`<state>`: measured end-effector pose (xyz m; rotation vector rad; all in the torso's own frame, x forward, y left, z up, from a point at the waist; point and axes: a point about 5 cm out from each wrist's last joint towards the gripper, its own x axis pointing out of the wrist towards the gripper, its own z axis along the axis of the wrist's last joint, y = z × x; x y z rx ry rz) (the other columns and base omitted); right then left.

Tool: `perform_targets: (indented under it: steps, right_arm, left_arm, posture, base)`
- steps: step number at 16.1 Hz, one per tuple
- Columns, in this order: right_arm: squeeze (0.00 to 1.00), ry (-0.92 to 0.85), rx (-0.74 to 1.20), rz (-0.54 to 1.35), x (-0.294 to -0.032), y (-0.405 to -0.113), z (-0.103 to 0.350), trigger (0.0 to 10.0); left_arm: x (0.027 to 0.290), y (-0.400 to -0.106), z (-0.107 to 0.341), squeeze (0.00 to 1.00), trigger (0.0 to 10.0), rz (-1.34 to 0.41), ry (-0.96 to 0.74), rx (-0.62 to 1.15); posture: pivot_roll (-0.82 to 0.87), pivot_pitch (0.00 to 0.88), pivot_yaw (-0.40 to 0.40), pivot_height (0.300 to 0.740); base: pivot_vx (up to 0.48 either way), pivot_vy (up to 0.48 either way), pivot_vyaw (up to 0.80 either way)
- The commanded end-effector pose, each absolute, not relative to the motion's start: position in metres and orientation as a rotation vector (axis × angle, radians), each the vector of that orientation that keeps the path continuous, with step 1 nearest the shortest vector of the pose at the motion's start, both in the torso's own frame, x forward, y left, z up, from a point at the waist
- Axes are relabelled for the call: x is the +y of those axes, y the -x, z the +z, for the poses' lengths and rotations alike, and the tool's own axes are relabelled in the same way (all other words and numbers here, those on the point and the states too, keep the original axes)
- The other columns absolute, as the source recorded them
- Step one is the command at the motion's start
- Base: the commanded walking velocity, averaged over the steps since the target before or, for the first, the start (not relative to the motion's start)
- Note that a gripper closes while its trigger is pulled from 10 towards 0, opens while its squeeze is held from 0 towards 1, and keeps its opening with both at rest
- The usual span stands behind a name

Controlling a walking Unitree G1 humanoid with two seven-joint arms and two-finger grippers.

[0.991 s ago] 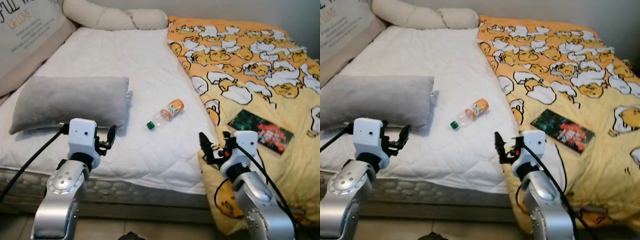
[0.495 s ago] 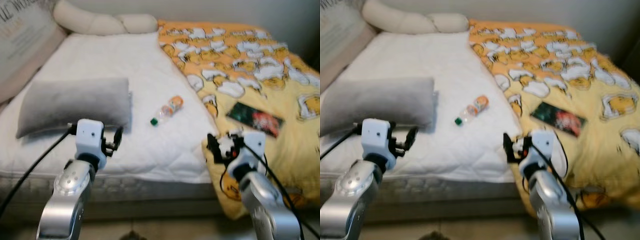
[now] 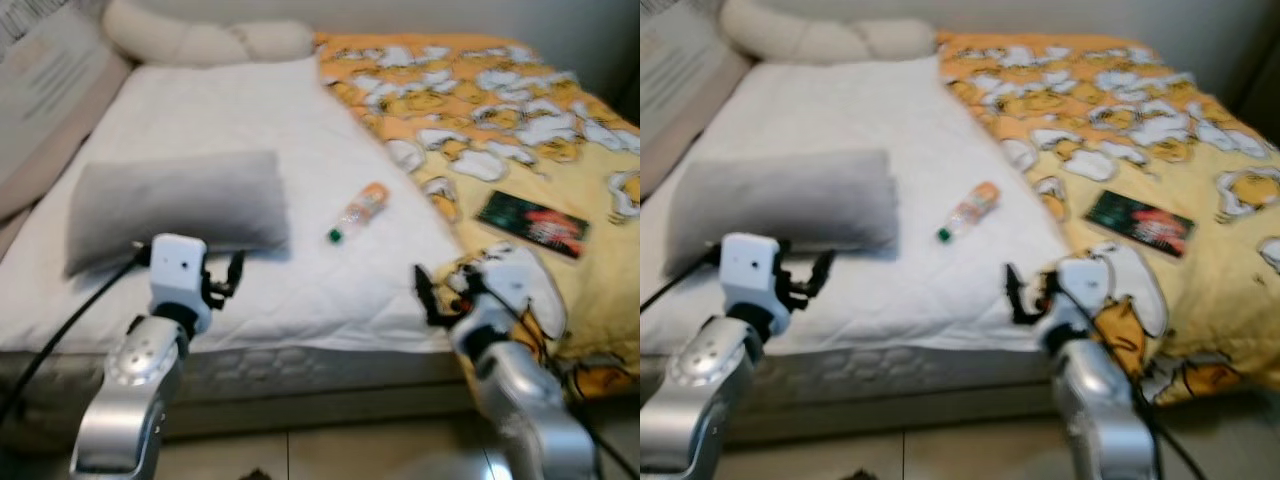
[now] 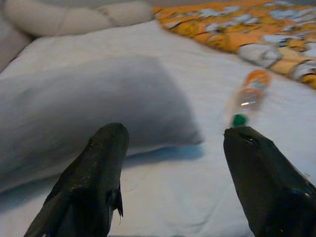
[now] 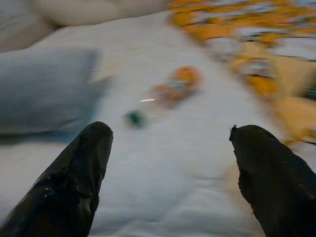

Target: Clean up the room

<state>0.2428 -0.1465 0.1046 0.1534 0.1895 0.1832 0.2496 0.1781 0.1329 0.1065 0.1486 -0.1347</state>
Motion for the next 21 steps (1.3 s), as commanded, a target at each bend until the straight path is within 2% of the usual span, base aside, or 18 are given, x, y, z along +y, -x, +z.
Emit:
perform_targets:
  steps: [1,2,3,4,9,12,13,14,21]
  right_arm:
    - [0.00,-0.140,0.196,0.200,-0.148,-0.244,0.106,10.0]
    - [0.00,-0.143,0.197,0.212,-0.147,-0.244,0.107,10.0]
    - [0.33,-0.151,0.196,0.221,-0.146,-0.245,0.107,10.0]
    - [1.00,-0.163,0.198,0.231,-0.146,-0.246,0.107,10.0]
    - [1.00,-0.116,0.194,0.296,-0.140,-0.247,0.109,10.0]
    - [1.00,-0.111,0.198,0.315,-0.135,-0.246,0.109,10.0]
    - [0.74,-0.111,0.194,0.317,-0.135,-0.246,0.109,10.0]
    - [0.00,-0.129,0.199,0.298,-0.136,-0.247,0.108,10.0]
    - [0.00,-0.132,0.239,0.258,-0.140,-0.250,0.105,10.0]
  left_arm:
    - [0.175,-0.248,0.130,0.00,10.0,-0.148,-0.102,0.169]
    - [0.175,-0.247,0.129,0.00,10.0,-0.147,-0.098,0.171]
    - [0.175,-0.246,0.129,0.00,10.0,-0.147,-0.095,0.170]
    - [0.174,-0.246,0.129,0.00,10.0,-0.146,-0.091,0.168]
    - [0.175,-0.245,0.132,0.00,10.0,-0.141,-0.086,0.151]
    - [0.175,-0.247,0.134,0.00,10.0,-0.142,-0.085,0.143]
    - [0.175,-0.247,0.134,0.00,10.0,-0.141,-0.084,0.142]
    - [0.176,-0.247,0.135,0.00,10.0,-0.141,-0.083,0.141]
    - [0.176,-0.249,0.135,0.00,10.0,-0.148,-0.083,0.146]
  posture:
    - [0.02,0.000,-0.002,0.740]
    - [0.02,0.000,-0.006,0.740]
    - [0.03,0.000,-0.010,0.740]
    - [0.03,0.000,-0.013,0.740]
    - [0.04,0.000,-0.018,0.740]
    - [0.04,0.000,-0.013,0.740]
    - [0.03,0.000,-0.011,0.740]
    - [0.03,0.000,-0.008,0.740]
    - [0.03,0.000,-0.009,0.740]
  base:
    - [0.000,0.000,0.00]
    - [0.000,0.000,0.00]
    - [0.000,0.000,0.00]
    - [0.244,0.000,0.00]
    - [0.290,0.000,0.00]
    - [0.404,0.000,0.80]
    - [0.435,0.000,0.00]
    - [0.439,0.000,0.00]
    - [0.432,0.000,0.00]
